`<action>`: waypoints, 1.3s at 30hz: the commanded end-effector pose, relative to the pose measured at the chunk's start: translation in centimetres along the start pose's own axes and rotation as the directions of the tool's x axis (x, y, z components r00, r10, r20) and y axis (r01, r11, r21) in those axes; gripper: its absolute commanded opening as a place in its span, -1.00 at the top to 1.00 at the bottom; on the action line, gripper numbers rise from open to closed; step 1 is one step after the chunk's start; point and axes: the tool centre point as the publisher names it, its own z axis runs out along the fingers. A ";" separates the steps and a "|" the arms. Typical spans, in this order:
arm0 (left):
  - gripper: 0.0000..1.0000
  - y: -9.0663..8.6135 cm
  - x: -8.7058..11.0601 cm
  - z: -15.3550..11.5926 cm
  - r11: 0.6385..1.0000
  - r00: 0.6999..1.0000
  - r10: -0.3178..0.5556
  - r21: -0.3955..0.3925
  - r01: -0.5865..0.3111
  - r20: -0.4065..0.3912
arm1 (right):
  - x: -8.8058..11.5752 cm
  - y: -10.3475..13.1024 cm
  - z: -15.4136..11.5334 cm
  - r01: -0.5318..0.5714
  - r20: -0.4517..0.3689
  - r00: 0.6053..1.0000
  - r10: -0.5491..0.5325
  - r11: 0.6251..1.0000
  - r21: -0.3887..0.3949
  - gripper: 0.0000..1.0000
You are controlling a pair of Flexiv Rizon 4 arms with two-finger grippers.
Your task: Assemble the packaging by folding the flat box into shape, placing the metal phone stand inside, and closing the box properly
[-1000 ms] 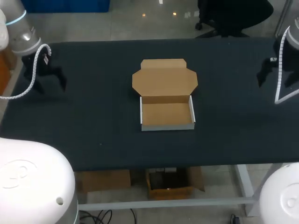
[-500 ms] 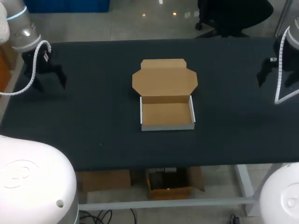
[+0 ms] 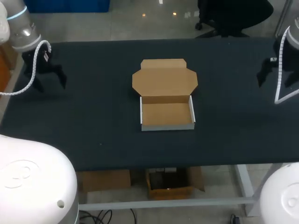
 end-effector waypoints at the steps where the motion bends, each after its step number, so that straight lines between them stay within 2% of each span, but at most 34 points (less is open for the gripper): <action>1: -1.00 -0.1 0.0 0.0 1.000 1.000 0.000 -0.004 0.000 0.001 | 0.0 0.0 -0.1 -0.001 0.002 1.000 0.001 1.000 0.003 -1.00; 2: -1.00 -0.1 0.0 0.0 1.000 1.000 0.000 -0.004 0.000 0.001 | 0.0 0.0 -0.1 -0.001 0.002 1.000 0.001 1.000 0.003 -1.00; 6: -1.00 -1.9 0.0 0.1 1.000 1.000 -0.012 0.008 0.012 0.015 | 0.0 0.0 -0.1 -0.001 0.002 1.000 0.001 1.000 0.003 -1.00; 12: -1.00 -4.5 -1.5 0.1 0.998 0.998 -0.041 0.052 0.039 0.042 | 0.0 0.0 -0.1 -0.001 0.002 1.000 0.001 1.000 0.003 -1.00; 26: -1.00 -10.0 -4.5 1.2 0.995 0.998 0.019 0.100 -0.025 0.067 | 0.0 0.0 -0.1 -0.001 0.002 1.000 0.001 1.000 0.003 -1.00; 39: -1.00 -14.0 -6.5 1.8 0.993 0.995 0.016 0.112 -0.026 0.094 | 0.0 0.0 -0.1 -0.001 0.002 1.000 0.001 1.000 0.003 -1.00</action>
